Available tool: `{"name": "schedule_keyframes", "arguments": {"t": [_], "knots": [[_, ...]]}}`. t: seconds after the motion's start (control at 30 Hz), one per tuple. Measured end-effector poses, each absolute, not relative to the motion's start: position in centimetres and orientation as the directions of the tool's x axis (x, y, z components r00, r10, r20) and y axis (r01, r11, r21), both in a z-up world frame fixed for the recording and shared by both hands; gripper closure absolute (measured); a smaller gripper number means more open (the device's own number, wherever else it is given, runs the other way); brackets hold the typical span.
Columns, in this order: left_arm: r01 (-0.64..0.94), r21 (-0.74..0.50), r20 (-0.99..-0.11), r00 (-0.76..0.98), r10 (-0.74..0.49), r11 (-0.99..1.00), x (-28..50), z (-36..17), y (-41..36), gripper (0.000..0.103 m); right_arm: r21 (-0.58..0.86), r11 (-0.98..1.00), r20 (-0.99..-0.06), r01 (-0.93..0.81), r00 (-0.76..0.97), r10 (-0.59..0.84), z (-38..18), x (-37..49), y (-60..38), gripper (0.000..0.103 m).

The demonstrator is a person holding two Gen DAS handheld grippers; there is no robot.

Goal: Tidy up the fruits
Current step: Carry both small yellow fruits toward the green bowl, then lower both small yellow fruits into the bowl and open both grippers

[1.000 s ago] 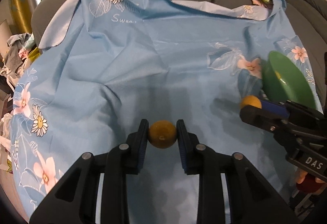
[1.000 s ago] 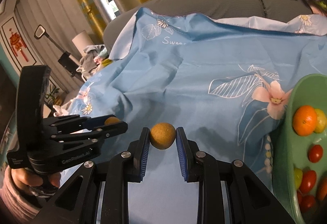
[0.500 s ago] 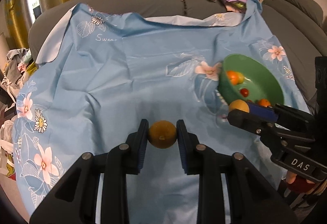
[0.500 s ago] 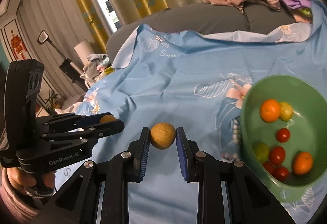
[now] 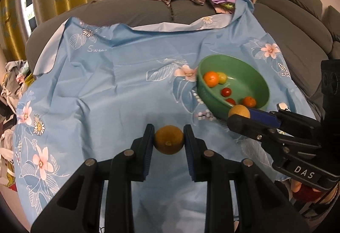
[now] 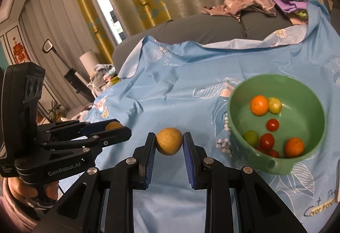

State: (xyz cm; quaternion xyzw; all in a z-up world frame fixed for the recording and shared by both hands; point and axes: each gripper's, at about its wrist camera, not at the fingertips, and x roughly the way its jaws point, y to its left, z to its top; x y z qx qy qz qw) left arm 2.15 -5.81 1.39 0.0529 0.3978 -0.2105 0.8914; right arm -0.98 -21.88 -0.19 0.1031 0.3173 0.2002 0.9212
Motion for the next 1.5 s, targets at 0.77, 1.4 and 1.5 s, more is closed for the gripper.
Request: {"name": "schedule_keyframes", "arguments": {"t": [0.77, 1.4, 1.5], "knots": [[0.594, -0.051, -0.756, 0.502, -0.420, 0.803, 4.8, 0.6, -17.6, 0.075, 0.361, 0.927, -0.532, -0.101, 0.794, 0.294, -1.4, -1.0, -32.2, 0.075], [0.638, -0.046, -0.825, 0.410, -0.389, 0.769, 9.0, -4.3, -22.1, 0.075, 0.296, 0.955, -0.617, -0.017, 0.760, 0.204, -3.8, 2.2, -34.5, 0.075], [0.633, -0.047, -0.837, 0.398, -0.377, 0.773, 9.7, -4.9, -22.3, 0.075, 0.260, 0.965, -0.641, -0.011, 0.746, 0.181, -3.9, 2.9, -34.2, 0.075]]}}
